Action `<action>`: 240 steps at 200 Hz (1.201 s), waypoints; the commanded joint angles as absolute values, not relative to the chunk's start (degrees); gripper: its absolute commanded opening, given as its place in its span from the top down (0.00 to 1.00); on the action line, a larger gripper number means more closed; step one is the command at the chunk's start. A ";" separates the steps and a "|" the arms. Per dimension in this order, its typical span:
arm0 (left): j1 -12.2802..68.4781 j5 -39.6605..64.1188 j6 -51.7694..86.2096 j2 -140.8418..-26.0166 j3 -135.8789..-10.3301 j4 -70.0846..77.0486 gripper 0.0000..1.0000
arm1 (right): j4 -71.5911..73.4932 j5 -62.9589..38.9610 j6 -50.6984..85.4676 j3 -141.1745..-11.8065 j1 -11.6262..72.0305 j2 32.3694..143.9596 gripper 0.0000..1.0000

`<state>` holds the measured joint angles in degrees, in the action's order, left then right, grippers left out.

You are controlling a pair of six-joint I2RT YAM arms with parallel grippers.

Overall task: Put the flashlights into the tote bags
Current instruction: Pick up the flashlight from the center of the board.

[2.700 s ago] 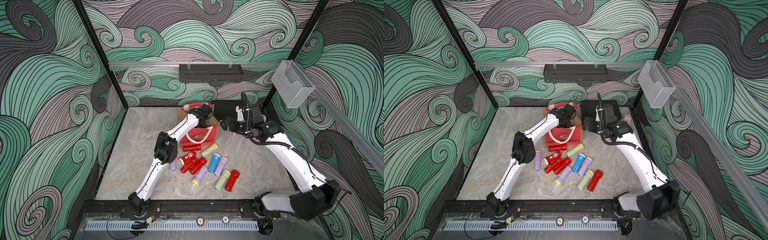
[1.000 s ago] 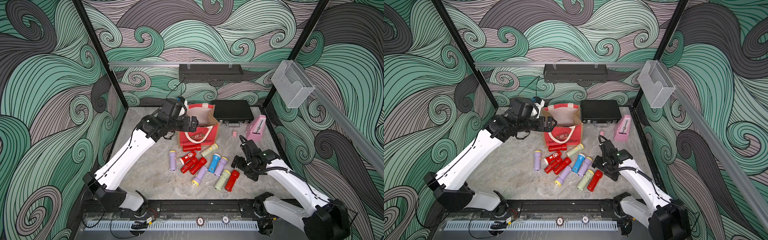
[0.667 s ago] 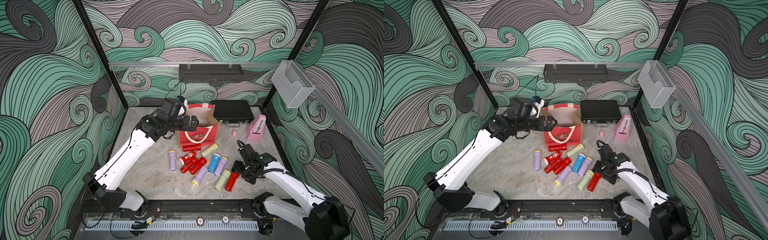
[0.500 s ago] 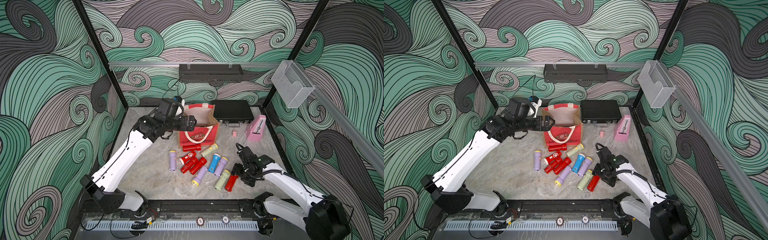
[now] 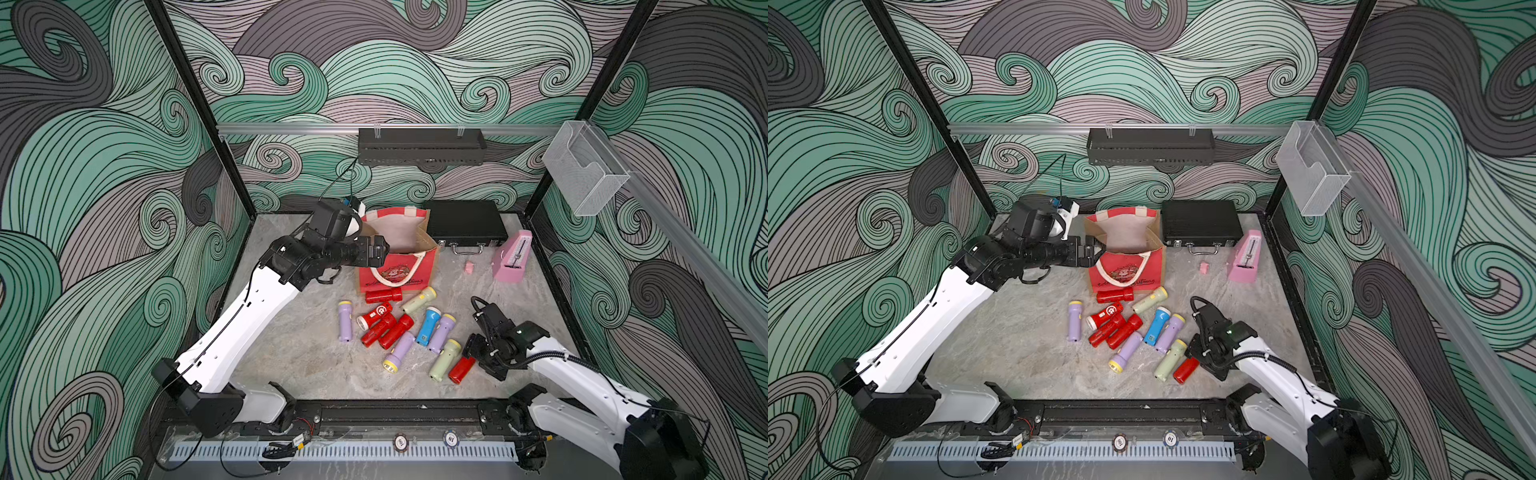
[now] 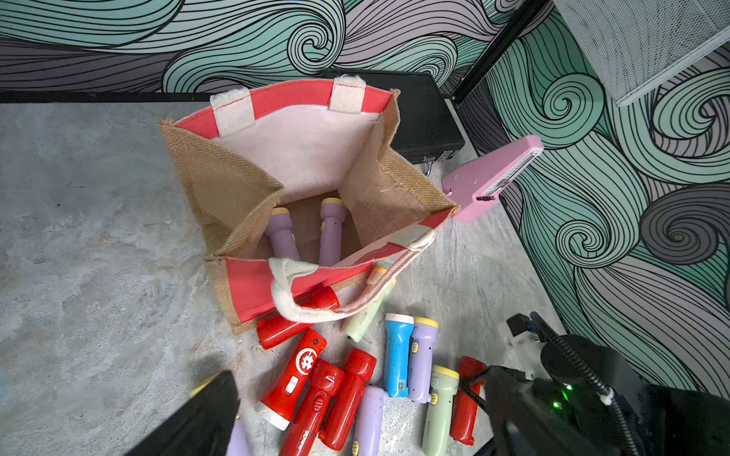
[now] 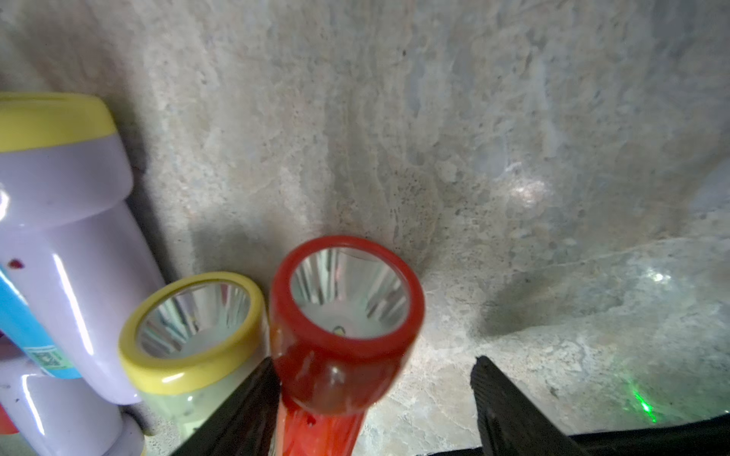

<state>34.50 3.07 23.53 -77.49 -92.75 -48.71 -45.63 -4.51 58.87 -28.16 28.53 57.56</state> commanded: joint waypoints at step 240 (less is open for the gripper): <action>33.13 1.02 22.56 -73.21 -91.66 -52.26 0.01 | -40.32 7.15 64.74 -24.70 33.75 56.56 0.56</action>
<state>33.63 1.74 23.46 -73.32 -88.86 -50.92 -39.86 2.57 62.76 -25.43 33.80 57.71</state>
